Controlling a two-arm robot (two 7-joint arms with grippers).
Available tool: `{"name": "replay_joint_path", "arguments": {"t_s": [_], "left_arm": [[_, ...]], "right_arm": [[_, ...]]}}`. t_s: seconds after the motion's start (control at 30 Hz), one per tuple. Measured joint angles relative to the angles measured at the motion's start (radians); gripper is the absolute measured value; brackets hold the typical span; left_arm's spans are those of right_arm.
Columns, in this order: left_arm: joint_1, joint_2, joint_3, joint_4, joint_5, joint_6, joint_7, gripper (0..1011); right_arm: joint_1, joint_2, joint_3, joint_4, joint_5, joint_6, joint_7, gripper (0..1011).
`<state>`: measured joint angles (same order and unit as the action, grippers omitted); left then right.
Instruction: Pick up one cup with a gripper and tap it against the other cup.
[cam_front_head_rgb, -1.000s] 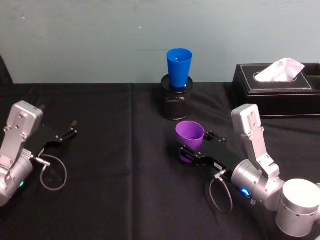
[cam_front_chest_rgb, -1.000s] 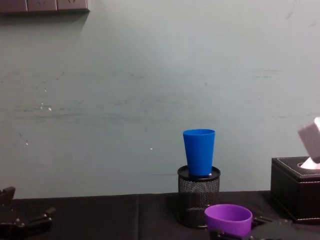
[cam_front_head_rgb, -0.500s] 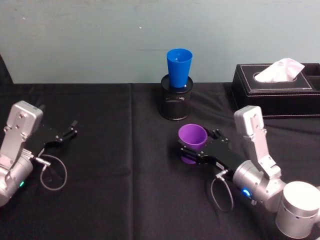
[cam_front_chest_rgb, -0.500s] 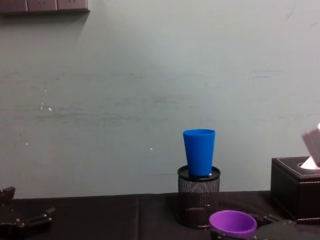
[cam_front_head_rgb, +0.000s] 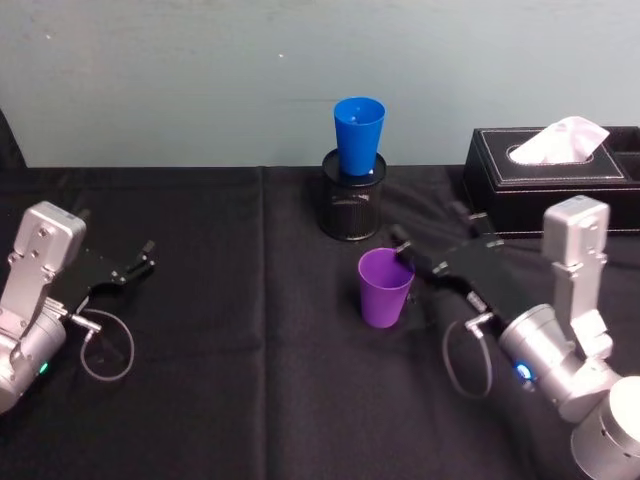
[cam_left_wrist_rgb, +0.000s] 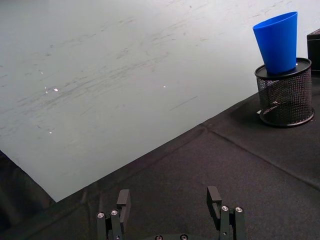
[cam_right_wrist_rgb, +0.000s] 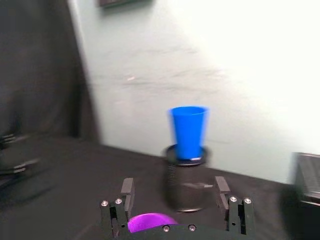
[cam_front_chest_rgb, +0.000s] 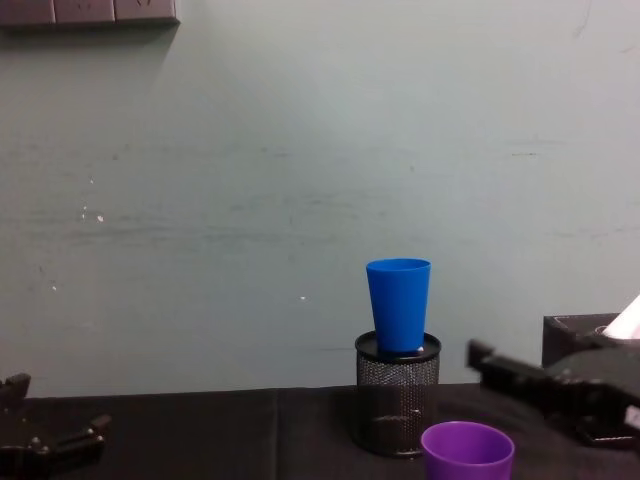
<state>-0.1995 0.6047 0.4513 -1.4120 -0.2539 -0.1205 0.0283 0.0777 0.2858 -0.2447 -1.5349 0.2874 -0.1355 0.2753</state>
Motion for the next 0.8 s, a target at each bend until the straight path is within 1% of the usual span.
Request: {"name": "replay_joint_path", "arguments": {"t_s": [0.03, 0.07, 0.1, 0.13, 0.27, 0.3, 0.37, 0.4, 0.53, 0.8], "left_arm": [[0.0, 0.0, 0.0, 0.0, 0.0, 0.0, 0.0, 1000], [0.0, 0.0, 0.0, 0.0, 0.0, 0.0, 0.0, 1000], [0.0, 0.0, 0.0, 0.0, 0.0, 0.0, 0.0, 1000], [0.0, 0.0, 0.0, 0.0, 0.0, 0.0, 0.0, 1000], [0.0, 0.0, 0.0, 0.0, 0.0, 0.0, 0.0, 1000], [0.0, 0.0, 0.0, 0.0, 0.0, 0.0, 0.0, 1000], [0.0, 0.0, 0.0, 0.0, 0.0, 0.0, 0.0, 1000], [0.0, 0.0, 0.0, 0.0, 0.0, 0.0, 0.0, 1000], [0.0, 0.0, 0.0, 0.0, 0.0, 0.0, 0.0, 1000], [0.0, 0.0, 0.0, 0.0, 0.0, 0.0, 0.0, 1000]], "right_arm": [[-0.004, -0.005, 0.008, -0.004, -0.011, -0.001, -0.02, 1003], [-0.012, -0.014, 0.025, -0.012, -0.04, -0.001, -0.072, 1003], [-0.015, -0.018, 0.033, -0.015, -0.058, 0.002, -0.097, 1003], [-0.018, -0.026, 0.045, -0.017, -0.098, 0.014, -0.153, 1003], [-0.013, -0.033, 0.052, -0.012, -0.19, 0.063, -0.244, 1003], [-0.006, -0.033, 0.05, -0.001, -0.225, 0.089, -0.267, 1003], [0.005, -0.034, 0.047, 0.015, -0.253, 0.122, -0.28, 1003], [0.005, -0.034, 0.047, 0.015, -0.253, 0.122, -0.28, 1003], [0.025, -0.038, 0.041, 0.039, -0.294, 0.158, -0.282, 1003], [0.026, -0.038, 0.039, 0.041, -0.295, 0.161, -0.28, 1003]]}}
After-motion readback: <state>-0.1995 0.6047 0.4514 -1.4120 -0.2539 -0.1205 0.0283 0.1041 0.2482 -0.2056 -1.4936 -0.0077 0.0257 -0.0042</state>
